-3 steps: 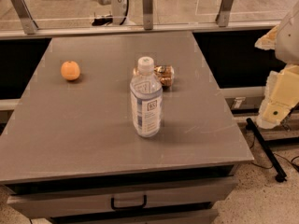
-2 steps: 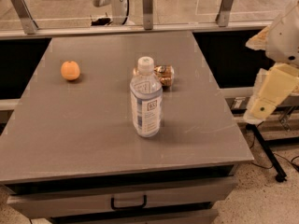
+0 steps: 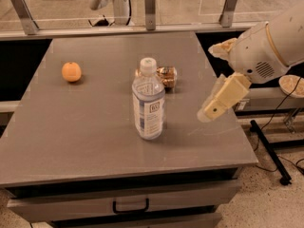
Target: Move blue plastic bottle near orange
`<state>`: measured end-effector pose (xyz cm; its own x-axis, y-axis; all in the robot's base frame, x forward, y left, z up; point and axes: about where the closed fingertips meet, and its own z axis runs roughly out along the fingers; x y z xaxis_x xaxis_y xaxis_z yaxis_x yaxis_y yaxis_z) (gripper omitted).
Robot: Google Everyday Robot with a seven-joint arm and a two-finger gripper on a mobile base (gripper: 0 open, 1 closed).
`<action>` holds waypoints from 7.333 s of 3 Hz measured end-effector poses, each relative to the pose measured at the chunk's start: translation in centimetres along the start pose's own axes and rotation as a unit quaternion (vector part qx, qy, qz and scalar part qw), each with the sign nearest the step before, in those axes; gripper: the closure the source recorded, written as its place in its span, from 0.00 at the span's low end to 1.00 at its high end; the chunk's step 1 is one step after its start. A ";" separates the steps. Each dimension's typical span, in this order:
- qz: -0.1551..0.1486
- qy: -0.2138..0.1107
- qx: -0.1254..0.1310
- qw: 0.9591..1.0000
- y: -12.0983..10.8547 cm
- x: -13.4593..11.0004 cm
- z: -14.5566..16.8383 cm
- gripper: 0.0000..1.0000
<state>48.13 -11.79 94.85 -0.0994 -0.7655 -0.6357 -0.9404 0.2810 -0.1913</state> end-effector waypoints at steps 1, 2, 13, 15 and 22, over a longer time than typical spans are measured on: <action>0.002 -0.092 -0.029 0.995 1.7 -2.7 2.2 0.00; 0.012 -0.169 -0.062 0.984 3.1 -5.6 3.6 0.00; -0.016 -0.254 -0.106 0.961 -4.5 -25.9 18.0 1.00; 0.003 -0.272 -0.060 0.960 -7.9 -28.1 18.8 1.00; 0.061 -0.260 -0.043 0.963 -12.7 -27.6 24.2 0.35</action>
Offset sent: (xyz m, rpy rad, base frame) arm -0.0161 0.1054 0.0120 0.5482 0.0402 0.1875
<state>70.71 19.79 96.74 -0.0556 -0.3311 -0.9420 -0.9577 0.2845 -0.0434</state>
